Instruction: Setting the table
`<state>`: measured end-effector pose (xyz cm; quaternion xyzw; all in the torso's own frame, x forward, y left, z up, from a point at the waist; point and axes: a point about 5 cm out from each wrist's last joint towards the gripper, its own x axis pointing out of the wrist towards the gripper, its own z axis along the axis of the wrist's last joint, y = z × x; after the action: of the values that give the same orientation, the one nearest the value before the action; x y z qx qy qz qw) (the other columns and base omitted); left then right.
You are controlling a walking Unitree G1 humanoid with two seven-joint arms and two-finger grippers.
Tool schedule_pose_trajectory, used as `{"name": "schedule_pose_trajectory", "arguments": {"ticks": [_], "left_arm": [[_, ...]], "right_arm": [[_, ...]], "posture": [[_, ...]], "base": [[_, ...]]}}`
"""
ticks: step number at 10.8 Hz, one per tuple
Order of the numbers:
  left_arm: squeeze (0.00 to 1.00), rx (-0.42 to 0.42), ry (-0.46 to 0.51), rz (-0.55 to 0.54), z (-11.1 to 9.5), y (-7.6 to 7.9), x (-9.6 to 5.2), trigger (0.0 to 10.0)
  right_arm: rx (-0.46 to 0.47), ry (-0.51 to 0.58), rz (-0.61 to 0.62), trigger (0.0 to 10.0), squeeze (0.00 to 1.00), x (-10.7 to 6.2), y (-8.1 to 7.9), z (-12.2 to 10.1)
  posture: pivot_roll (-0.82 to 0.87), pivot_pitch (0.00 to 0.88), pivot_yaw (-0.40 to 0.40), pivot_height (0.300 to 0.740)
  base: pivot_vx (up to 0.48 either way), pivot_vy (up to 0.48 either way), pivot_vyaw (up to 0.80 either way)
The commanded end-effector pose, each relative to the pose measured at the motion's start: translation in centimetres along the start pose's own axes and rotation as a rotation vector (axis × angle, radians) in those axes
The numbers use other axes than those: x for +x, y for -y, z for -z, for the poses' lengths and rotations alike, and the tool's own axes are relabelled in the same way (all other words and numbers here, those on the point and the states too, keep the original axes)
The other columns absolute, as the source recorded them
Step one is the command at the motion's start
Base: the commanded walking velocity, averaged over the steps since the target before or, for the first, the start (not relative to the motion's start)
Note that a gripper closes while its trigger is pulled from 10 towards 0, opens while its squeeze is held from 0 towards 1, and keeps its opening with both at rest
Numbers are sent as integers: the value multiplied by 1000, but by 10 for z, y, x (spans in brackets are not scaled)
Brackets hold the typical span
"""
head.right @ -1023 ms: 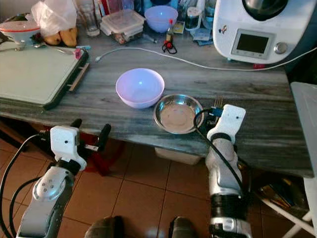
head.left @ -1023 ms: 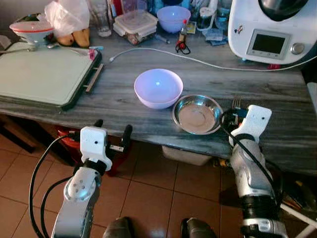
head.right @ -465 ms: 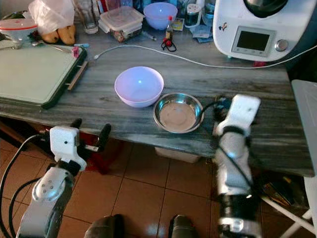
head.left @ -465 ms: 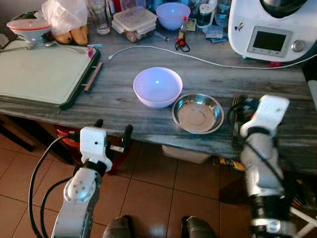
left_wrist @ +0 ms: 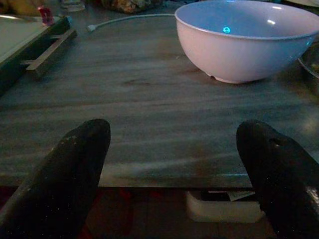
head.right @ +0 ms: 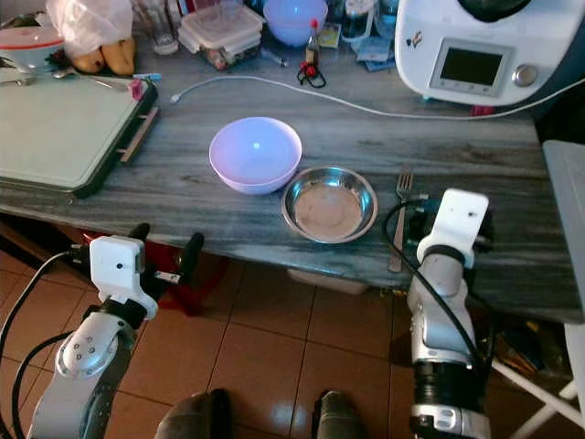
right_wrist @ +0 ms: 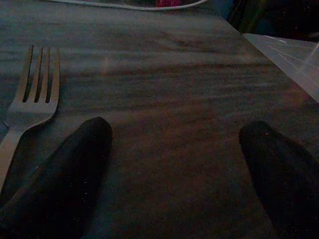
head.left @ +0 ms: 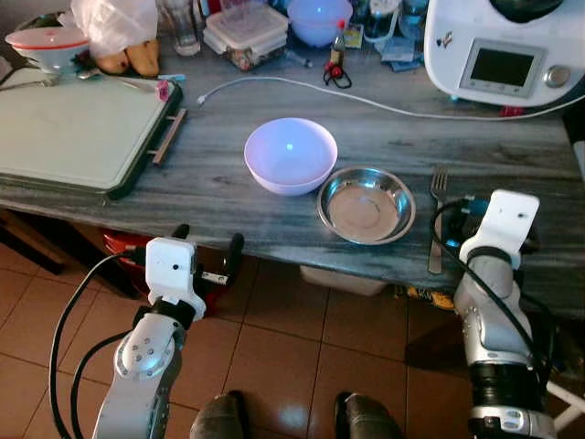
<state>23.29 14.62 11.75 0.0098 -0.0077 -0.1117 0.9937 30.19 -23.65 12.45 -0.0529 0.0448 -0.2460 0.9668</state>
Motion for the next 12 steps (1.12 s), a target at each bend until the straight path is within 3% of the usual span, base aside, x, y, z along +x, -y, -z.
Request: {"name": "schedule_pose_trajectory", "arguments": {"ticks": [1, 12], "left_arm": [[0, 2, -10, 6, -1, -2, -3, 10000], [0, 2, -21, 7, 1, 0, -3, 10000]], "right_arm": [[8, -47, 7, 10000, 1000, -2, 1, 7], [-6, -5, -176, 10000, 957, -2, -24, 3]], "posture": [[44, 212, 47, 740], [44, 202, 39, 740]], "base": [[0, 0, 0], [0, 0, 0]]}}
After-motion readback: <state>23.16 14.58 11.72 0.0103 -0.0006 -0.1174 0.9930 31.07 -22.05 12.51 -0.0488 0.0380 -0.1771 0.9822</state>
